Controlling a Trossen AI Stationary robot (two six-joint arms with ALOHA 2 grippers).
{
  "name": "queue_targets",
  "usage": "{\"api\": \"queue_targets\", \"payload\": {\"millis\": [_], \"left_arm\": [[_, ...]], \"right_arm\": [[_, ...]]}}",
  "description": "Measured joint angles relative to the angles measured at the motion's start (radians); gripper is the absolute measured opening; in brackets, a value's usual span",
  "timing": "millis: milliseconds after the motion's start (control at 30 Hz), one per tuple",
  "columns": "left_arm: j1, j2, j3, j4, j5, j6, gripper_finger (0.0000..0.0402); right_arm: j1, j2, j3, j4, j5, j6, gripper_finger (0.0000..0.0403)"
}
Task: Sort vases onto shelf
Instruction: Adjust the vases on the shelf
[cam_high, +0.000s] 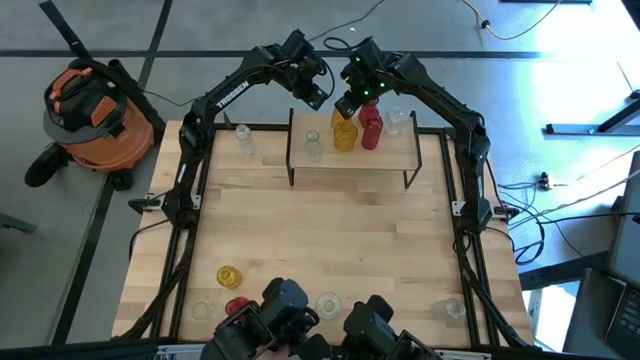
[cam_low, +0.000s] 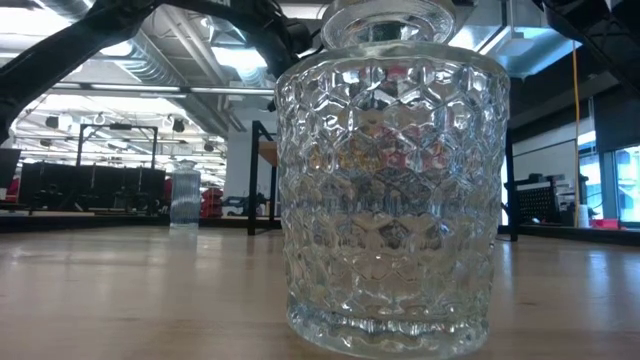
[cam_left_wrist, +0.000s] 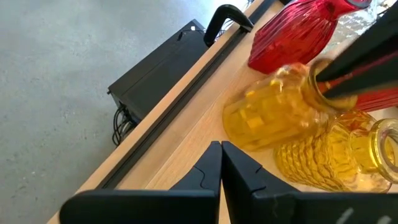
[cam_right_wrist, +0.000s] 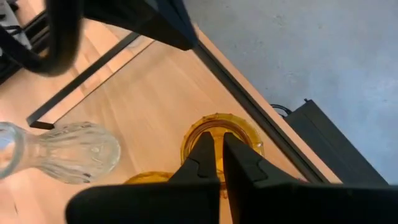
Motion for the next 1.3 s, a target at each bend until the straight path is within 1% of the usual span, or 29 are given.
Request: {"api": "queue_targets", "payload": {"millis": [167,800,900,1100,1167,1300], "left_arm": [[0.0,0.0,0.0,0.0,0.0,0.0,0.0],[0.0,0.0,0.0,-0.001,0.0,0.013,0.0],[0.0,0.0,0.0,-0.004,0.0,0.019,0.0],[0.0,0.0,0.0,-0.004,0.0,0.019,0.0],[0.0,0.0,0.0,-0.004,0.0,0.019,0.0],[0.0,0.0,0.0,-0.004,0.0,0.019,0.0]], "right_arm": [[-0.001,0.0,0.0,0.01,0.028,0.002,0.0],[-0.002,0.0,-0.001,0.018,0.018,0.06,0.0],[-0.002,0.0,0.017,0.003,0.021,0.061,0.0],[-0.003,-0.001,0.108,-0.044,0.061,0.061,0.0],[-0.003,-0.012,0.103,-0.059,0.07,0.061,0.0],[-0.005,-0.019,0.101,-0.181,0.174,0.061,0.0]]}}
